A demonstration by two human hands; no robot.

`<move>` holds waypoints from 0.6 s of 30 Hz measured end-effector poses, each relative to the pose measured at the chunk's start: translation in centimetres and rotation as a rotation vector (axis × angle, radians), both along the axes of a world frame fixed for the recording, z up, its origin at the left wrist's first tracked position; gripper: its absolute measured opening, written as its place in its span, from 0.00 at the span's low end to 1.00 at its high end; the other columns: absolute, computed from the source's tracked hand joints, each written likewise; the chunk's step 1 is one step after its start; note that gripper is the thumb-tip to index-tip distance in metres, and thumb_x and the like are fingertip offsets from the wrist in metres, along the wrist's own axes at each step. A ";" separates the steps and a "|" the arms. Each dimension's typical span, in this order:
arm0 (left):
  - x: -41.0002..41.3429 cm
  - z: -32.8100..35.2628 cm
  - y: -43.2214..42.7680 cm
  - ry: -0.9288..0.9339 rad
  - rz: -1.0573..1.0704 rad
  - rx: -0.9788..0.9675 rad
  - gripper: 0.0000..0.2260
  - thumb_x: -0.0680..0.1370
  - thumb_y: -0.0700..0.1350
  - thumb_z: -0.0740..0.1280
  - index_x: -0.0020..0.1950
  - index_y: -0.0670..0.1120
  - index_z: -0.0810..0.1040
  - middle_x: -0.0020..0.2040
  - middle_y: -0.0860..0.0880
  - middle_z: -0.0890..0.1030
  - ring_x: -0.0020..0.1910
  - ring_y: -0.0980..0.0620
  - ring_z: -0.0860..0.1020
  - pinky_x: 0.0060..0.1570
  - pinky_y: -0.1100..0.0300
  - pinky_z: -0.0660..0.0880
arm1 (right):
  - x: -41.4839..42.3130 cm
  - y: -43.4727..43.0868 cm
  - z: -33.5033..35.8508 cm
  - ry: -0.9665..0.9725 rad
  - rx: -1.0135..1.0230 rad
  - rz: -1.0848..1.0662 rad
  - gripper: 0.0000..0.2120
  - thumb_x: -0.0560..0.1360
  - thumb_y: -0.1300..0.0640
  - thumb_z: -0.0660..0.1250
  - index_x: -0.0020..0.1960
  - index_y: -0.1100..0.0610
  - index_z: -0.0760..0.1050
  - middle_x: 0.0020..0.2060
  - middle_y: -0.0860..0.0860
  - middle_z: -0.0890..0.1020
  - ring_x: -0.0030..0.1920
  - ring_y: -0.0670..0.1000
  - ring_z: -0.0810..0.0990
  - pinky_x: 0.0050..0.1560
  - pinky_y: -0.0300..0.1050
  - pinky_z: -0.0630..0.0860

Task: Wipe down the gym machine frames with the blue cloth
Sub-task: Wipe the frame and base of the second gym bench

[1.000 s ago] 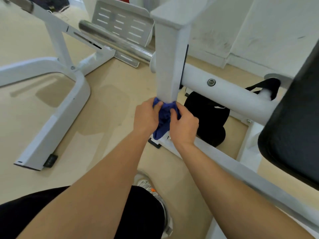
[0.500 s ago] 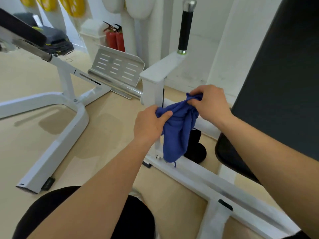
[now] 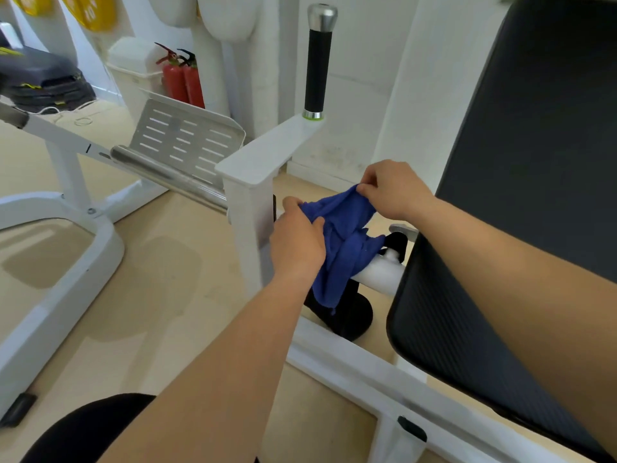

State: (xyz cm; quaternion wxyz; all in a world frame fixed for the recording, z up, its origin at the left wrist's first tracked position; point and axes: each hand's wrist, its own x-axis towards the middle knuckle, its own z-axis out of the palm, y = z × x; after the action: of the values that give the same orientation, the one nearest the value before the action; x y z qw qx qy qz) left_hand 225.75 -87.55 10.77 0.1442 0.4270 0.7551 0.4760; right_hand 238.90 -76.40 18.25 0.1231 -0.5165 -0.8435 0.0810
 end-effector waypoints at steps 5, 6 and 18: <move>2.2 -2.4 0.1 0.010 0.072 0.090 0.23 0.80 0.42 0.65 0.73 0.45 0.64 0.69 0.47 0.67 0.64 0.46 0.72 0.55 0.62 0.68 | -1.8 0.9 -1.9 0.233 -0.114 -0.028 0.07 0.80 0.50 0.63 0.46 0.52 0.76 0.42 0.49 0.80 0.44 0.53 0.78 0.41 0.46 0.74; 2.7 -2.8 -0.2 0.049 0.082 0.120 0.25 0.79 0.41 0.66 0.75 0.45 0.63 0.71 0.46 0.65 0.68 0.46 0.70 0.59 0.64 0.65 | -2.1 0.7 -2.4 0.176 -0.189 0.016 0.07 0.80 0.51 0.63 0.46 0.52 0.77 0.42 0.49 0.81 0.44 0.53 0.79 0.40 0.44 0.73; 9.7 -6.3 -3.1 -0.239 0.062 0.166 0.25 0.85 0.48 0.52 0.81 0.50 0.47 0.79 0.61 0.42 0.77 0.65 0.44 0.64 0.82 0.44 | -0.6 -2.4 -3.7 -0.279 -0.445 0.329 0.20 0.85 0.51 0.51 0.74 0.51 0.68 0.69 0.50 0.75 0.67 0.52 0.72 0.66 0.45 0.65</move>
State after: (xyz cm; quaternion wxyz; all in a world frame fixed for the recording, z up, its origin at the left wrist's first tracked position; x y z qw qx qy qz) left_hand 235.45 -90.62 4.43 0.1824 0.3544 0.7034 0.5885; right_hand 238.30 -78.83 14.55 -0.1249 -0.3933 -0.8861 0.2110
